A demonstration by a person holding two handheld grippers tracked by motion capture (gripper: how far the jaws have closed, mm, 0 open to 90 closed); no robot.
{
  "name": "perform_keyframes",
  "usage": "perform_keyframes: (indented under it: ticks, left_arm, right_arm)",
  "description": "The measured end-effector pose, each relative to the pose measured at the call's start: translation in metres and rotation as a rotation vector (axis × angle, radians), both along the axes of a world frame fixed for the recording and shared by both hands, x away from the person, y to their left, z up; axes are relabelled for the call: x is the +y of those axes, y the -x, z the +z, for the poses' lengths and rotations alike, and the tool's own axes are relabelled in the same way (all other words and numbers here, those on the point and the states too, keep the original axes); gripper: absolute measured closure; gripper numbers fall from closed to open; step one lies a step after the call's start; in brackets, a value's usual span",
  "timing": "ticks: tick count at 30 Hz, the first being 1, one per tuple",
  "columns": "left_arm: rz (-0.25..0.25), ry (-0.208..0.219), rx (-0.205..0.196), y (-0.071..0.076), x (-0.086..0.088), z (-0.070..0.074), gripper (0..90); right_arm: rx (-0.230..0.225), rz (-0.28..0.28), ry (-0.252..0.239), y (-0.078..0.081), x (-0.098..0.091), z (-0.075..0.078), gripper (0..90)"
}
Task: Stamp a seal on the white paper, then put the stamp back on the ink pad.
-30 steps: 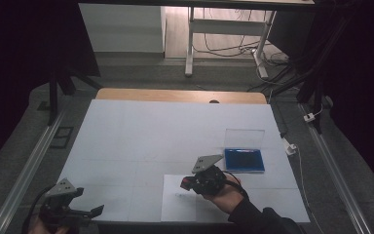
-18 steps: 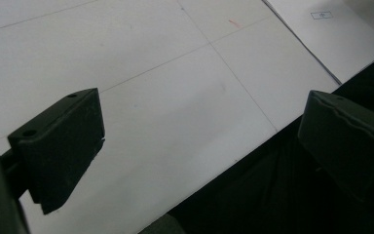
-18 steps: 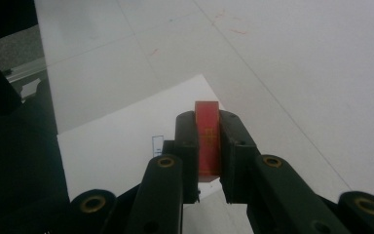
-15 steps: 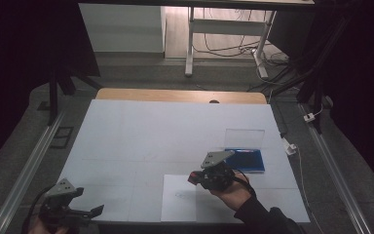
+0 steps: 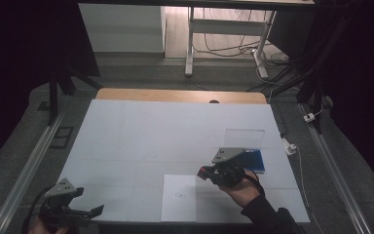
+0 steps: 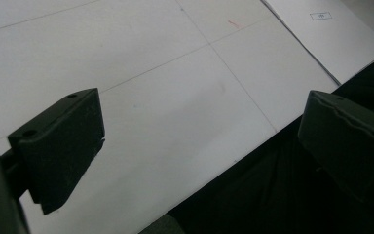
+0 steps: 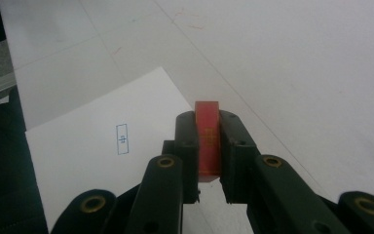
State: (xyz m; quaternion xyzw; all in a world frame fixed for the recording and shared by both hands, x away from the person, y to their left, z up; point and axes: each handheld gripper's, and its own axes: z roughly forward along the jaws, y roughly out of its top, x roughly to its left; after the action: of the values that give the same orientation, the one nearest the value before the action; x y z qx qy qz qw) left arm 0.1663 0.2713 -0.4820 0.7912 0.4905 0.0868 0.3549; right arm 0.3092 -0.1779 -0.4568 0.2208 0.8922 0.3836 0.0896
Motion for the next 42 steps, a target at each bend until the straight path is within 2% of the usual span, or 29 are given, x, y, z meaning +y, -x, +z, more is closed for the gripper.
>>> perform_keyframes:
  ticks: [21, 42]
  left_arm:
    - [0.002, 0.006, -0.001, 0.0, 0.001, 0.0, 3.5]
    - [0.0, 0.006, -0.005, 0.0, 0.001, 0.0, 3.5]
  right_arm:
    - [-0.028, -0.088, -0.006, -0.011, -0.029, 0.006, 79.9]
    - [-0.04, -0.232, -0.006, -0.031, -0.069, 0.006, 79.9]
